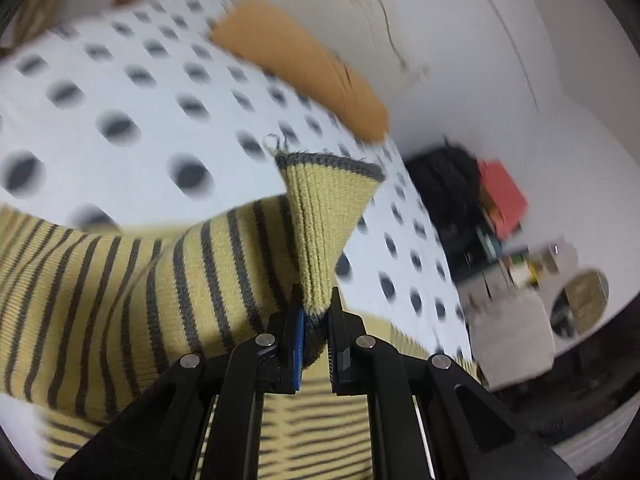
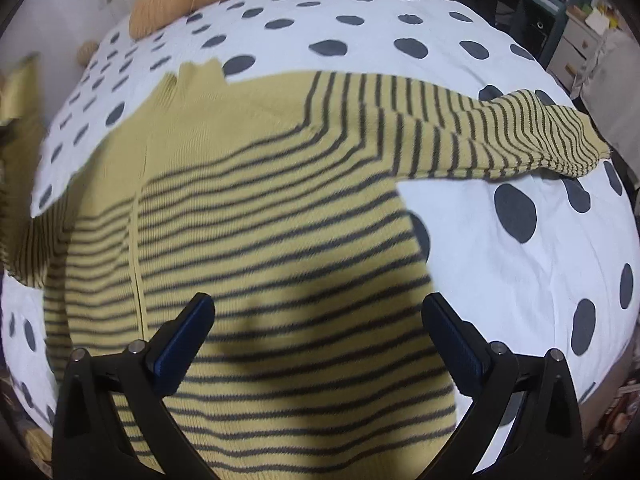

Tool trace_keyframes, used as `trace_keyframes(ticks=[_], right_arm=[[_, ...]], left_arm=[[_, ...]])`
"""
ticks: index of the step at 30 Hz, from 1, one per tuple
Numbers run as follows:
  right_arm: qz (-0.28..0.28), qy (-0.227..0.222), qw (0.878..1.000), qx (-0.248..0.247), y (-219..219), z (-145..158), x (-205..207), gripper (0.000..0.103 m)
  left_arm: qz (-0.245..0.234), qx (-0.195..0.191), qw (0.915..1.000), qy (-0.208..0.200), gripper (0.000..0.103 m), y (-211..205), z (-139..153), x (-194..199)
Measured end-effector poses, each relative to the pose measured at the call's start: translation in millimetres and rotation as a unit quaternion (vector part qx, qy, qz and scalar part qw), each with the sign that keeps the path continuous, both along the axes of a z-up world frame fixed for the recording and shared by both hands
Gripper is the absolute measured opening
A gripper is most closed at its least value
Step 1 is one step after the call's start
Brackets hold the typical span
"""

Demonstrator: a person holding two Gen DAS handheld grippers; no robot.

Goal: Fold large clothes

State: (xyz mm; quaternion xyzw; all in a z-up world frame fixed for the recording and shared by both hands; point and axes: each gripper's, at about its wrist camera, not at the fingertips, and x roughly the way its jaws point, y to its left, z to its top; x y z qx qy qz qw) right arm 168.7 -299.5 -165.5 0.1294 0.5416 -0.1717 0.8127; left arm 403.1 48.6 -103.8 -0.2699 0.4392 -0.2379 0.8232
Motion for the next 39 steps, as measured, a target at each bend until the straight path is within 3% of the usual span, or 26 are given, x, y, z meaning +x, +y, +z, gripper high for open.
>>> trace_keyframes(ticks=[3,6,8,10,11,13,15,16,17,20,22,26,30,31,34,39], right_arm=[[0.004,-0.029,0.999,0.030,-24.2,5.0,11.1,0.103],[0.008,-0.050,0.998,0.048,-38.7,6.7,27.9,0.102],[0.020,-0.056,0.996,0.064,-42.6,6.0,48.1,0.101],[0.052,-0.070,0.992,0.092,-39.4,4.9,70.4,0.100],[0.066,-0.079,0.989,0.108,-35.4,3.4,83.1,0.100],[0.076,-0.078,0.986,0.125,-29.7,-5.2,111.5,0.100],[0.074,-0.062,0.986,0.139,-25.3,-22.8,140.6,0.097],[0.064,-0.051,0.986,0.144,-24.5,-32.6,151.6,0.086],[0.059,-0.044,0.986,0.149,-24.2,-38.8,157.9,0.068],[0.057,-0.013,0.980,0.189,-17.4,-65.8,183.0,0.035],[0.072,-0.010,0.984,0.162,-7.6,-70.5,190.6,0.013],[0.091,-0.057,0.980,0.165,-16.6,-39.8,170.5,0.010],[0.064,-0.088,0.988,0.114,-45.6,-13.1,142.3,0.010],[0.051,-0.087,0.989,0.110,-55.6,-16.2,139.9,0.010],[0.043,-0.020,0.991,0.129,-74.1,-56.8,148.4,0.010],[0.046,-0.023,0.989,0.136,-75.1,-68.9,149.3,0.010]], left_arm=[[-0.057,0.023,0.9967,0.052,0.009,-83.9,-63.9,-0.8],[-0.098,0.094,0.9838,0.117,0.017,-133.0,-124.4,-7.8],[-0.097,0.089,0.9860,0.102,0.023,-130.0,-125.0,-15.1],[-0.079,0.064,0.9898,0.100,0.052,-102.8,-105.0,-18.3],[-0.055,0.057,0.9934,0.083,0.059,-80.9,-90.7,-22.8],[-0.008,0.066,0.9967,0.046,0.085,-44.5,-67.5,-35.7],[0.034,0.092,0.9947,0.029,0.085,-2.0,-49.3,-41.8],[0.046,0.105,0.9929,0.033,0.085,14.0,-44.6,-44.5],[0.065,0.125,0.9892,0.042,0.085,34.2,-43.4,-43.5],[0.095,0.149,0.9826,0.058,0.085,76.4,-48.2,-51.1],[0.107,0.146,0.9810,0.070,0.085,98.7,-50.0,-55.2],[0.113,0.138,0.9809,0.077,0.085,112.8,-66.0,-58.7],[0.109,0.182,0.9736,0.084,0.085,115.8,-80.5,-60.9],[0.108,0.182,0.9733,0.089,0.085,117.9,-85.3,-60.8],[0.112,0.192,0.9695,0.102,0.083,119.5,-95.9,-49.8],[0.158,0.189,0.9680,0.044,0.086,153.6,-66.7,-32.3]])
